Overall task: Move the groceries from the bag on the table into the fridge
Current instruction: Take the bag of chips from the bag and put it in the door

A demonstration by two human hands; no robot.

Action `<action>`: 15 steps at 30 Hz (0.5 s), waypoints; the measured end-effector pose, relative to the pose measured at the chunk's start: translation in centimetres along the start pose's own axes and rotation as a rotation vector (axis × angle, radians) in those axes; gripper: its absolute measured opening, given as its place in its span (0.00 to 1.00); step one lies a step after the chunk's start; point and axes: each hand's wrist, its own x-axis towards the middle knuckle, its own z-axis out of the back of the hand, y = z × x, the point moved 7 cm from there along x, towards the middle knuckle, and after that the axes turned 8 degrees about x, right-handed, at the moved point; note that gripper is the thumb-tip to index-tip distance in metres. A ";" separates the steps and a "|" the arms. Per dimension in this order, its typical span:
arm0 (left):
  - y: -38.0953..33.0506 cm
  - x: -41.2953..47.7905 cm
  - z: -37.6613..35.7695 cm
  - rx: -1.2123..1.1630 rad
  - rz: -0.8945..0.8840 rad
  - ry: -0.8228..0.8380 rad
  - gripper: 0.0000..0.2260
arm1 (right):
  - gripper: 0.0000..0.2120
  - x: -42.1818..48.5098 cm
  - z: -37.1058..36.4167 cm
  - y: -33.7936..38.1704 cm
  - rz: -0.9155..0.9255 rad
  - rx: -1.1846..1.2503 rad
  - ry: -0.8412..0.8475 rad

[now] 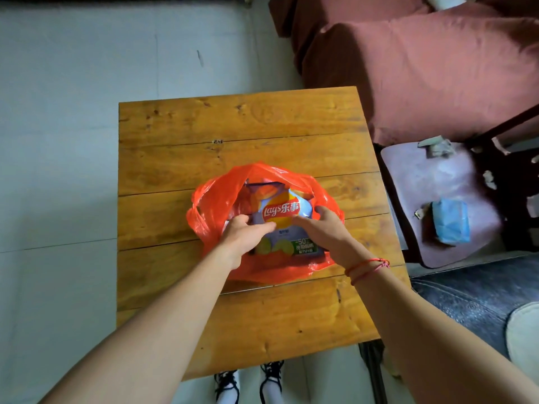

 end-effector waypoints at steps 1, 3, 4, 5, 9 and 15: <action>0.0 0.1 -0.1 -0.006 -0.007 -0.007 0.14 | 0.34 0.1 -0.1 -0.2 -0.017 0.009 0.001; 0.3 0.5 -0.1 -0.012 -0.012 -0.025 0.12 | 0.17 0.4 -0.2 -0.4 -0.024 0.019 0.003; 0.5 0.5 -0.1 -0.021 -0.014 -0.036 0.12 | 0.09 0.4 -0.2 -0.6 -0.027 0.041 0.010; 0.5 0.4 0.0 -0.034 -0.016 -0.043 0.12 | 0.05 0.4 -0.2 -0.8 -0.028 0.066 0.017; 0.2 -0.3 0.7 -0.039 -0.015 -0.051 0.13 | 0.06 -0.2 -0.2 -0.6 -0.022 0.138 0.033; -1.6 -2.5 2.9 -0.054 -0.084 -0.089 0.10 | 0.09 -2.5 -0.6 1.0 -0.069 0.258 0.092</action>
